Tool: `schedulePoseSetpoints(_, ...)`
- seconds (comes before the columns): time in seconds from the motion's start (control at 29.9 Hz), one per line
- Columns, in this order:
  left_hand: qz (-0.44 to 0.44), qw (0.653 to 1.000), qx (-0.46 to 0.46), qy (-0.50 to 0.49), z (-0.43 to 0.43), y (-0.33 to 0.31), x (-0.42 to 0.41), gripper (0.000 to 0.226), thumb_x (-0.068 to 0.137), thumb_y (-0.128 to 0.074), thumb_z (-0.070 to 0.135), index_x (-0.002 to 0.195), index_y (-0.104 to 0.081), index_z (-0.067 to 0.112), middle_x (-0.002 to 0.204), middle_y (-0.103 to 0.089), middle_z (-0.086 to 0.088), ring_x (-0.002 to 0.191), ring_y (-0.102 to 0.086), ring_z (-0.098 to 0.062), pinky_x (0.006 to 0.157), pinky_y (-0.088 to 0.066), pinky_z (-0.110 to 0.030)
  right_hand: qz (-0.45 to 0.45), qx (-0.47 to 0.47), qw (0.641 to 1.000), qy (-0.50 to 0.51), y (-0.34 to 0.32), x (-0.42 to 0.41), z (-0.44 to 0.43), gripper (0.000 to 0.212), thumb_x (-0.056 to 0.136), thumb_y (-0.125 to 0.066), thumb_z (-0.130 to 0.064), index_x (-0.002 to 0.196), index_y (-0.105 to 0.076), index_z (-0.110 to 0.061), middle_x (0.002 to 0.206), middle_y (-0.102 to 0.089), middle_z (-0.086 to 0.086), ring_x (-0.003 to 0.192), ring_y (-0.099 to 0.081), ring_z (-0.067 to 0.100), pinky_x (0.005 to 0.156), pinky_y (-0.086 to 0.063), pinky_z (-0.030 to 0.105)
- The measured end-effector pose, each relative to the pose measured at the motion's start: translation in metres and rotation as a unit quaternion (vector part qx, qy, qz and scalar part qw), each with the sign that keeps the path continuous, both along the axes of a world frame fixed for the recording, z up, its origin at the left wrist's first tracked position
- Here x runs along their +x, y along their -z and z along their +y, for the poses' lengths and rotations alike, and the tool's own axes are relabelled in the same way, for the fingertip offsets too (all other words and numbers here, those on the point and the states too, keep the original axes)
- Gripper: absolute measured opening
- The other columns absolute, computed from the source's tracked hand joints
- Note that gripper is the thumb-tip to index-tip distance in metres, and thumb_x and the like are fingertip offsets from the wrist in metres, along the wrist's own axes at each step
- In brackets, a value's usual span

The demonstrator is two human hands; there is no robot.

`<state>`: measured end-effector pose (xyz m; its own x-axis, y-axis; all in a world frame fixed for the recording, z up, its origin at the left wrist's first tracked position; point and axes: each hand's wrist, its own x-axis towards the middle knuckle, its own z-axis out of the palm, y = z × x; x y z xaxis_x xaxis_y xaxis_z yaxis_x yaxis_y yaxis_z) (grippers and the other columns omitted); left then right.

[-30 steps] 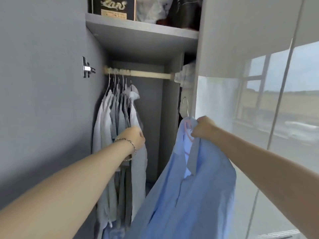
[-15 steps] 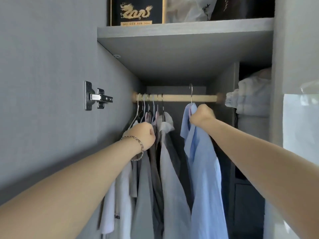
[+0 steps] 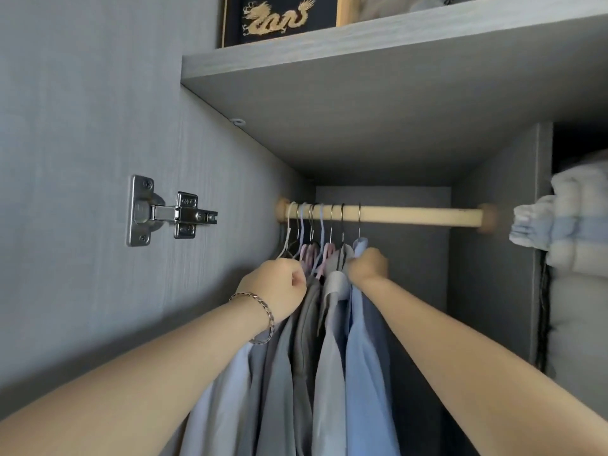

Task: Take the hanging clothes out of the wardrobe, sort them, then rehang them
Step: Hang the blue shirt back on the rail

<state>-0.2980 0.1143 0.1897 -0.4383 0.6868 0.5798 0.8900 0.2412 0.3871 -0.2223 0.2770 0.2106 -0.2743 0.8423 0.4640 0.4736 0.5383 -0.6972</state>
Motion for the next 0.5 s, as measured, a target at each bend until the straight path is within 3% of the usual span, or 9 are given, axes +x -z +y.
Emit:
schedulePoseSetpoints(0.07,0.006,1.000,-0.002,0.001,-0.001,0.002,-0.001,0.021,0.088,-0.045,0.014,0.083,-0.063,0.024,0.089,-0.068,0.004,0.086,-0.063,-0.022,0.075,-0.052,-0.031,-0.024,-0.005,0.999,-0.041,0.006,-0.004,0.000,0.023,0.091,-0.053,-0.012,0.108,-0.055,0.002,0.107,-0.059,0.018,0.108,-0.056,0.030,0.085,-0.045,0.033)
schedulePoseSetpoints(0.13,0.015,1.000,-0.002,0.001,-0.003,0.002,-0.001,0.021,0.088,-0.045,0.015,0.083,-0.062,0.025,0.089,-0.068,0.004,0.087,-0.063,-0.023,0.075,-0.051,-0.030,-0.054,-0.011,0.995,-0.088,0.013,-0.004,-0.003,0.017,0.084,-0.060,-0.013,0.094,-0.048,-0.006,0.095,-0.053,0.012,0.096,-0.053,0.024,0.078,-0.044,0.034)
schedulePoseSetpoints(0.27,0.022,1.000,0.009,0.018,-0.008,0.003,0.003,0.021,0.089,-0.043,0.014,0.090,-0.064,0.017,0.088,-0.068,0.000,0.082,-0.063,-0.024,0.070,-0.050,-0.031,-0.039,-0.039,0.989,-0.137,0.024,0.014,-0.016,0.048,0.088,-0.060,-0.025,0.127,-0.044,-0.003,0.124,-0.054,0.014,0.113,-0.054,0.025,0.084,-0.043,0.031)
schedulePoseSetpoints(0.33,0.019,0.999,0.021,0.035,-0.013,0.004,0.010,0.021,0.090,-0.042,0.015,0.089,-0.063,0.016,0.084,-0.067,-0.001,0.079,-0.062,-0.025,0.067,-0.049,-0.030,-0.026,-0.067,0.990,-0.119,0.032,0.032,-0.029,0.057,0.092,-0.053,-0.039,0.134,-0.040,-0.003,0.135,-0.050,0.013,0.118,-0.051,0.023,0.090,-0.042,0.030)
schedulePoseSetpoints(0.4,0.020,0.998,0.029,0.059,-0.019,0.008,0.022,0.020,0.090,-0.042,0.017,0.087,-0.061,0.017,0.080,-0.066,-0.002,0.077,-0.061,-0.025,0.069,-0.050,-0.032,-0.035,-0.091,0.992,-0.078,0.046,0.055,-0.048,0.048,0.095,-0.042,-0.045,0.121,-0.046,-0.005,0.125,-0.057,0.014,0.100,-0.056,0.018,0.090,-0.047,0.033)
schedulePoseSetpoints(0.5,0.036,0.994,-0.007,0.106,-0.027,0.020,0.052,0.020,0.090,-0.041,0.016,0.078,-0.056,0.020,0.083,-0.062,-0.002,0.074,-0.058,-0.025,0.062,-0.044,-0.029,-0.058,-0.161,0.984,-0.043,0.076,0.096,-0.089,0.043,0.100,-0.033,-0.034,0.125,-0.048,-0.003,0.086,-0.062,0.008,0.063,-0.055,0.014,0.058,-0.045,0.022)
